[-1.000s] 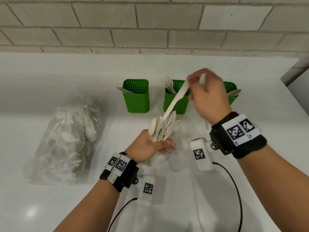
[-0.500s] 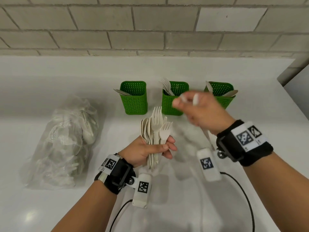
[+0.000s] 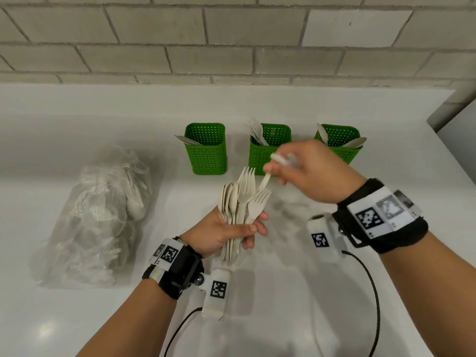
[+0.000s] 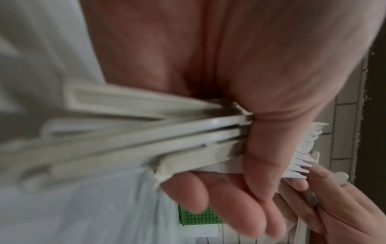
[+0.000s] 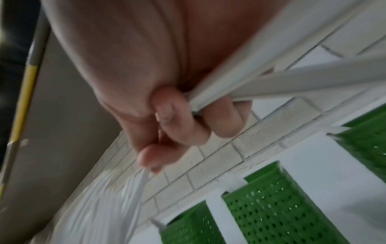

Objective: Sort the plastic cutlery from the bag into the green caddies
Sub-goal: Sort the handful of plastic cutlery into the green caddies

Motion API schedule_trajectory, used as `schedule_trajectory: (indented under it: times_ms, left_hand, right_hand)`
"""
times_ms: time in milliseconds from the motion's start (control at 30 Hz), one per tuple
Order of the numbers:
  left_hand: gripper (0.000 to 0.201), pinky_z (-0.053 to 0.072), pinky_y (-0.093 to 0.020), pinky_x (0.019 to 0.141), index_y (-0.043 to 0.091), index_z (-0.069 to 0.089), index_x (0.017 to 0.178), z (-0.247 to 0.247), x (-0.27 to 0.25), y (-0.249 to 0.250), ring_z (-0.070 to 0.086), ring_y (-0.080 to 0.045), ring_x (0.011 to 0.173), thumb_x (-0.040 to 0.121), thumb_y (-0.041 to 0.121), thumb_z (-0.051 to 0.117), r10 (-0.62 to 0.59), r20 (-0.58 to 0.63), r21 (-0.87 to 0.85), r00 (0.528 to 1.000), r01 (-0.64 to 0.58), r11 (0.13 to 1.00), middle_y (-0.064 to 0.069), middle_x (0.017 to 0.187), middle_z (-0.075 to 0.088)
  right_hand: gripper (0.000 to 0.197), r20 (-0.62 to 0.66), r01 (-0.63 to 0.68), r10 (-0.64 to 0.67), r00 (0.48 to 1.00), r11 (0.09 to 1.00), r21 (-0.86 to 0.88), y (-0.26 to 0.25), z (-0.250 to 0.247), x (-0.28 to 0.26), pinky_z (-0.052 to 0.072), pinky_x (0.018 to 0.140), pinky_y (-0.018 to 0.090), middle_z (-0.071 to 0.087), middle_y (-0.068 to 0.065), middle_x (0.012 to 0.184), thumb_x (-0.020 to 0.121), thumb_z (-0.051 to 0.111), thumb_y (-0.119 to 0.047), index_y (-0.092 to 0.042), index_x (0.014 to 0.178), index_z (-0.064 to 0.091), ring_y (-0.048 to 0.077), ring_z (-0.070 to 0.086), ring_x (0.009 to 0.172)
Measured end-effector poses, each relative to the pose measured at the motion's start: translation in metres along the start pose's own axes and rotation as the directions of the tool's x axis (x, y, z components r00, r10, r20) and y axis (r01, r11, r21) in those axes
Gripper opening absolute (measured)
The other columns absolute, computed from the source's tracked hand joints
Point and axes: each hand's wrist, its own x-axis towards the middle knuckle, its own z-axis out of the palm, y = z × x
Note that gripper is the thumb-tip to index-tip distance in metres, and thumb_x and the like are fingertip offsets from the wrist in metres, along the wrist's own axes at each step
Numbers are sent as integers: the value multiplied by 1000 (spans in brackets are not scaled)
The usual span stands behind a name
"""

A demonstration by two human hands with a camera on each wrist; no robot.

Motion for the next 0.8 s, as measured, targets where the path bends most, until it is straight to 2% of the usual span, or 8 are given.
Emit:
schedule_trajectory:
  times_ms: [100, 233, 333, 467, 567, 667, 767, 800]
  left_hand:
    - [18, 49, -28, 60, 16, 73, 101, -6, -2, -4, 57, -17, 57, 87, 10, 65, 3, -59, -41, 998, -6, 999, -7, 88, 72]
    - [20, 46, -24, 54, 15, 76, 92, -13, 1, -7, 54, -14, 51, 75, 23, 80, 25, -210, -239, 977, -76, 968, -6, 82, 70]
    - [11, 40, -22, 50, 15, 74, 87, -17, 8, -1, 44, -10, 47, 84, 16, 64, 13, -383, -371, 924, -167, 913, -2, 66, 59]
    - [15, 37, -20, 48, 16, 74, 95, -13, 17, 13, 38, -7, 44, 88, 15, 62, 44, -450, -374, 892, -232, 898, 2, 56, 47]
    - [16, 35, -20, 45, 10, 69, 95, -9, 26, 19, 37, -7, 43, 82, 19, 67, 48, -517, -301, 854, -234, 924, 2, 55, 46]
    - [19, 34, -21, 43, 13, 66, 85, -10, 31, 19, 39, -9, 43, 77, 24, 80, 6, -647, -256, 763, -224, 941, -3, 60, 49]
    - [4, 35, -20, 42, 18, 71, 84, -11, 32, 20, 45, -8, 48, 83, 16, 74, -2, -707, -252, 707, -250, 935, -9, 74, 57]
    - [9, 35, -20, 41, 19, 73, 81, -12, 32, 21, 46, -8, 48, 85, 11, 72, 25, -725, -230, 689, -276, 933, -8, 72, 59]
  right_hand:
    - [34, -240, -18, 41, 970, 995, 98, 13, -20, 3, 34, 50, 15, 59, -9, 55, 93, 62, -31, -12, 65, 62, 3, 48, 48]
    - [32, -375, -50, 164, 913, 954, 294, 35, -30, 6, 34, 54, 10, 57, -14, 50, 94, 62, -25, -12, 64, 63, 0, 50, 48]
    - [31, -478, -33, 273, 835, 891, 452, 51, -22, 8, 36, 57, 11, 62, -8, 57, 95, 61, -21, -13, 65, 64, -1, 53, 51]
    - [29, -391, -75, 467, 793, 711, 699, 62, 9, 7, 33, 46, 14, 59, 2, 61, 96, 59, -14, -9, 67, 63, 4, 43, 44]
    - [31, -329, -104, 463, 823, 691, 715, 62, 35, 2, 36, 49, 9, 62, -4, 57, 96, 56, -6, -8, 65, 61, -2, 50, 46]
    - [30, -331, -84, 463, 822, 674, 734, 60, 44, 1, 36, 49, 8, 60, -6, 56, 96, 58, -10, -9, 66, 61, -3, 53, 48]
    - [27, -348, -81, 461, 817, 688, 721, 57, 49, 2, 36, 52, 10, 60, -9, 55, 95, 58, -10, -6, 69, 62, -4, 53, 50]
    - [24, -333, -94, 445, 831, 703, 705, 55, 52, 1, 36, 52, 12, 59, -10, 54, 95, 58, -10, -3, 73, 63, -2, 51, 49]
